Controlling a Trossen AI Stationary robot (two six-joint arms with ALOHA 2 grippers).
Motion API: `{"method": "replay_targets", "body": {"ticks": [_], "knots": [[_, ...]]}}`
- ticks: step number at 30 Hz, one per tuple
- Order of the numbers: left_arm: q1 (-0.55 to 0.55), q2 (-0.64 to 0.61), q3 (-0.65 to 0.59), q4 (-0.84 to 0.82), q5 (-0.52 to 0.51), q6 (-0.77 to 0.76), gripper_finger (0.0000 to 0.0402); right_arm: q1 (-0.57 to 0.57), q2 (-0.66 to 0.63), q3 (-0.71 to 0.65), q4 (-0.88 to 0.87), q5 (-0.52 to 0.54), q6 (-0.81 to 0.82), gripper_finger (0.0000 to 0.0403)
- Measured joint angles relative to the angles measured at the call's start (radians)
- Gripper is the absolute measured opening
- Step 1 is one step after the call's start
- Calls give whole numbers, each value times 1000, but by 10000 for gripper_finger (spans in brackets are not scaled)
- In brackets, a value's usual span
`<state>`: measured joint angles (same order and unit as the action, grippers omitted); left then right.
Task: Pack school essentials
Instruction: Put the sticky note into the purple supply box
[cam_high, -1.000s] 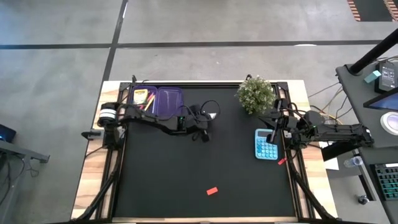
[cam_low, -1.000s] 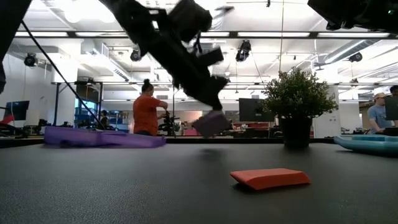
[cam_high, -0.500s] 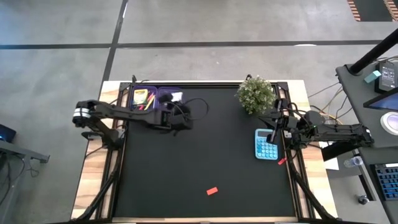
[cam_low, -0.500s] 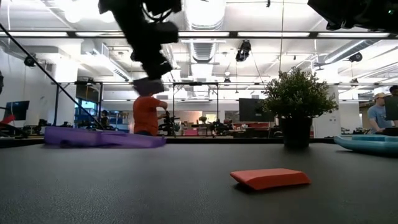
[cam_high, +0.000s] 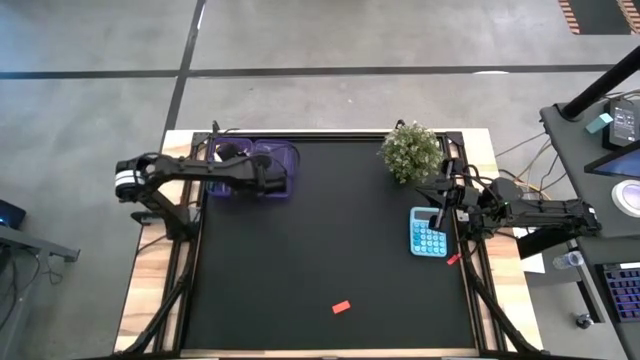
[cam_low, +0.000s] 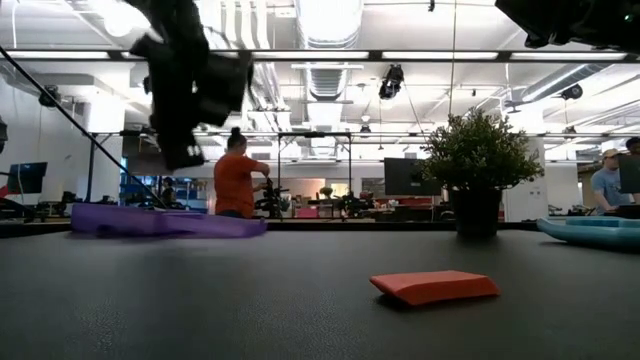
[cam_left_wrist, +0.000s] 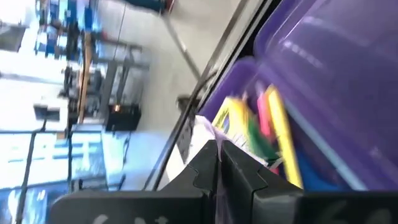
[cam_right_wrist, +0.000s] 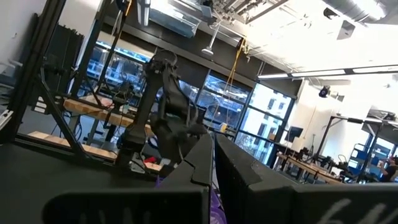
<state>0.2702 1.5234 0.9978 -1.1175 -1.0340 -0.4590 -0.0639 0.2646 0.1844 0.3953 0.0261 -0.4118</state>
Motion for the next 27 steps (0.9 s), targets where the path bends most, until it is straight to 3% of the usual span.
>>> {"method": "replay_targets", "body": {"ticks": [4,15,24,27], "knots": [[80,-1,-83,77,2,47,0,0,0,0,0,0,4,9],[187,-4,-192,512,11,565,0,0,0,0,6,0,11,9],[295,-6,-236,561,199,624,0,0,0,0,6,0,11,9],[298,-6,-241,570,215,629,0,0,0,0,6,0,11,9]]}}
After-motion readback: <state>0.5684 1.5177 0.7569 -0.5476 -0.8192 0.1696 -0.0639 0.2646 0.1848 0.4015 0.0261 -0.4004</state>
